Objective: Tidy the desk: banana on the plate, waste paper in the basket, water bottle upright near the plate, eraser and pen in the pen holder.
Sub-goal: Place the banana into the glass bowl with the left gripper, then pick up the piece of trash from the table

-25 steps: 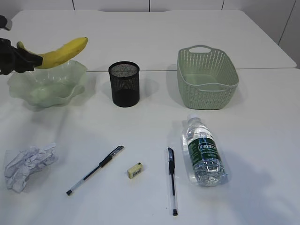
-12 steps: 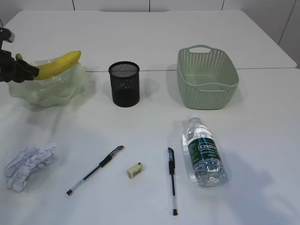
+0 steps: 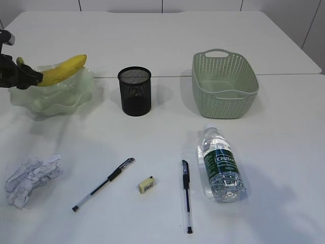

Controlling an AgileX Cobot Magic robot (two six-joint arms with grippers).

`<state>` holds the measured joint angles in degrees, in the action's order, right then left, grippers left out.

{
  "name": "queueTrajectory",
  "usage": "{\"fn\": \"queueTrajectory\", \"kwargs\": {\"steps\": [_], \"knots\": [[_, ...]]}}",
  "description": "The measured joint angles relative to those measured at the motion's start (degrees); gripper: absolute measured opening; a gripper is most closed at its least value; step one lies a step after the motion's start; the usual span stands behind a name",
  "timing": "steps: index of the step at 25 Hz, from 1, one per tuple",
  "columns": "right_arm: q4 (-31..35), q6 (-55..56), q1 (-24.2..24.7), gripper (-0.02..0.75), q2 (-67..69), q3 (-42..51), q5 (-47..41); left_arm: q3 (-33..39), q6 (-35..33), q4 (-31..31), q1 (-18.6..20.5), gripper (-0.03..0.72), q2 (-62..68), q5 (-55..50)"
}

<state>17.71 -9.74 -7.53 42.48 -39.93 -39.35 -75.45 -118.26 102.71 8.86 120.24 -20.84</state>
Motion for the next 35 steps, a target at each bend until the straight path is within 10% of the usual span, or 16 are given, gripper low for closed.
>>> {"fn": "queueTrajectory", "kwargs": {"steps": [26,35], "knots": [[0.5,-0.1,0.0,0.501,0.0,0.0,-0.1,0.0,4.8,-0.2,0.0,0.414,-11.7,0.0],[0.5,-0.1,0.0,0.501,0.0,0.0,0.0,0.2,35.6,-35.5,0.0,0.414,-21.7,-3.3]]}}
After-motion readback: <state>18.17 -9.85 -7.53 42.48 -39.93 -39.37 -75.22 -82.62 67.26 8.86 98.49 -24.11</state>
